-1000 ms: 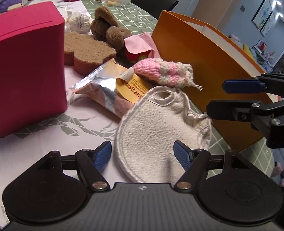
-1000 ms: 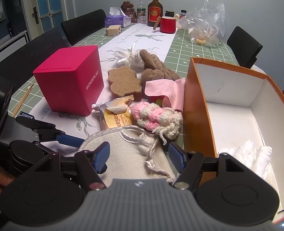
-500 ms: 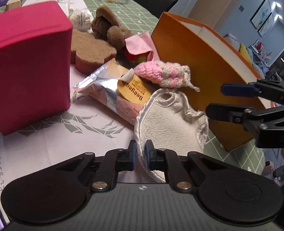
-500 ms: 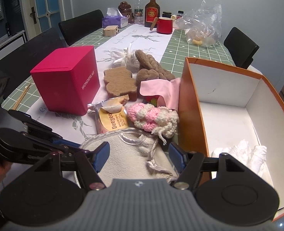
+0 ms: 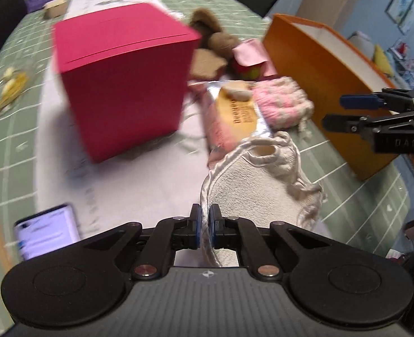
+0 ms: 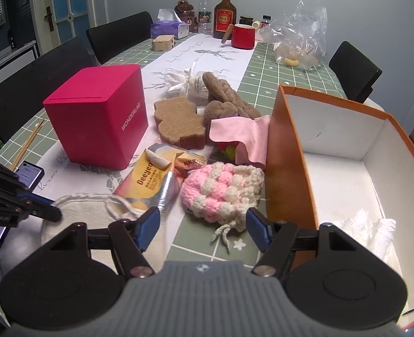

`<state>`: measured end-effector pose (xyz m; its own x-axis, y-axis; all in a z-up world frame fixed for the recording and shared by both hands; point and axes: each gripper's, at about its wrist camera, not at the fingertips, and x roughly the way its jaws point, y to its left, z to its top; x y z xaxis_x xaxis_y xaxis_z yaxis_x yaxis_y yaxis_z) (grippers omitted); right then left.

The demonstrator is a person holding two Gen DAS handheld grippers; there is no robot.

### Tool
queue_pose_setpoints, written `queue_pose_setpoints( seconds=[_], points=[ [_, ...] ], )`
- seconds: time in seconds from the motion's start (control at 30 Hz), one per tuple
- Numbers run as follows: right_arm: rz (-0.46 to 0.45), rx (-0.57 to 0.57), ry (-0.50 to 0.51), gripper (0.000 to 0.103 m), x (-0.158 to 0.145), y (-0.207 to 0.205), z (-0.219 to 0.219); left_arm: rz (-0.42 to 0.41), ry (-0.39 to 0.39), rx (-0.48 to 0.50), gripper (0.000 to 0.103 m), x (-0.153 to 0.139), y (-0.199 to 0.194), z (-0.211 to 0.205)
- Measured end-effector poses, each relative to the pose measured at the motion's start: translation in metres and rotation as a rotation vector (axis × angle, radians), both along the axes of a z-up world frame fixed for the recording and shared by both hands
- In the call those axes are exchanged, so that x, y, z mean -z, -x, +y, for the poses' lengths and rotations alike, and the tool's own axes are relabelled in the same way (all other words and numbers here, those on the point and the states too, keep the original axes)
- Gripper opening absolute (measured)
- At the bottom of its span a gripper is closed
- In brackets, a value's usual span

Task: Organize soft objects
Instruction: 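Grasp the cream bath mitt edge with the left gripper, then grasp the pink-and-white crocheted pouch with the right gripper while the left gripper holds the mitt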

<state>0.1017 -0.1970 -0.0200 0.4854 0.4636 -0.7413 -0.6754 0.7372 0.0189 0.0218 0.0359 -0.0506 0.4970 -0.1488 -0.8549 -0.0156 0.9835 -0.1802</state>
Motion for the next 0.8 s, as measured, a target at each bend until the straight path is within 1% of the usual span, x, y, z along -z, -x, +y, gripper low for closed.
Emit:
queue_pose_setpoints(
  seconds=[0.07,0.13,0.17,0.23,0.27,0.3,0.33,0.37,0.4,0.47,0.5,0.57,0.67,0.73,0.8],
  points=[
    [0.011,0.001,0.004,0.067,0.004,0.0,0.006,0.004,-0.042,-0.017,0.007,-0.004,0.006,0.007],
    [0.015,0.008,0.014,0.068,0.008,-0.001,0.012,-0.012,-0.114,-0.028,0.008,-0.011,0.01,0.009],
    [0.014,0.016,0.021,0.071,0.011,-0.002,0.015,-0.025,-0.139,-0.032,0.009,-0.014,0.011,0.01],
    [0.015,0.039,0.038,0.074,0.016,-0.005,0.021,-0.051,-0.154,-0.041,0.013,-0.018,0.011,0.013],
    [0.017,0.055,0.047,0.075,0.019,-0.007,0.024,-0.069,-0.141,-0.039,0.022,-0.019,0.011,0.014],
    [0.019,0.074,0.054,0.076,0.022,-0.009,0.027,-0.086,-0.124,-0.032,0.036,-0.02,0.011,0.013],
    [0.023,0.098,0.061,0.079,0.025,-0.012,0.029,-0.1,-0.116,-0.024,0.043,-0.021,0.01,0.012],
    [0.03,0.118,0.064,0.079,0.027,-0.015,0.031,-0.111,-0.118,-0.013,0.058,-0.022,0.008,0.01],
    [0.041,0.13,0.062,0.079,0.03,-0.018,0.032,-0.128,-0.133,-0.003,0.071,-0.022,0.007,0.006],
    [0.049,0.154,0.063,0.08,0.034,-0.021,0.035,-0.18,-0.161,0.035,0.074,-0.024,0.006,-0.002],
    [0.05,0.165,0.064,0.081,0.036,-0.022,0.038,-0.198,-0.168,0.072,0.077,-0.025,0.005,-0.006],
    [0.054,0.174,0.058,0.084,0.038,-0.025,0.041,-0.221,-0.185,0.153,0.079,-0.026,0.005,-0.018],
    [0.072,0.189,0.039,0.087,0.041,-0.028,0.042,-0.254,-0.22,0.245,0.08,-0.02,0.006,-0.037],
    [0.084,0.198,0.022,0.089,0.041,-0.03,0.043,-0.264,-0.229,0.28,0.083,-0.014,0.005,-0.047],
    [0.097,0.212,0.006,0.089,0.042,-0.032,0.043,-0.25,-0.229,0.275,0.084,-0.005,0.0,-0.055]
  ],
)
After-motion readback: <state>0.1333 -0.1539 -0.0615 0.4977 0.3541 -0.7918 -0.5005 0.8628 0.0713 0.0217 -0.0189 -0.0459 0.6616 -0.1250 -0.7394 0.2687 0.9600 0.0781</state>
